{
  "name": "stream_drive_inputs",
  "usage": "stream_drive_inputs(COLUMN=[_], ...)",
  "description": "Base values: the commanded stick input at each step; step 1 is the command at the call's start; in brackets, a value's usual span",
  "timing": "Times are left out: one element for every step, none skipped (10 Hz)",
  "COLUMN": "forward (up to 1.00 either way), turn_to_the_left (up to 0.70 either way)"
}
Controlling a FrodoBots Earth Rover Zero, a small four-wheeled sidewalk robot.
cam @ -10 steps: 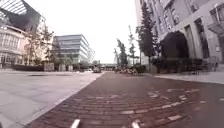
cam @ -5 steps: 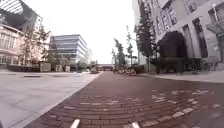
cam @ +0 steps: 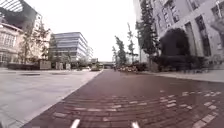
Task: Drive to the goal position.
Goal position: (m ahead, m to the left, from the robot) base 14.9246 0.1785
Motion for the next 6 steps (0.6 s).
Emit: stream_drive_inputs(forward=[0.7,0.7,0.7,0.7,0.7,0.7], turn_to_the_left=[0.0,0.0,0.0,0.0,0.0,0.0])
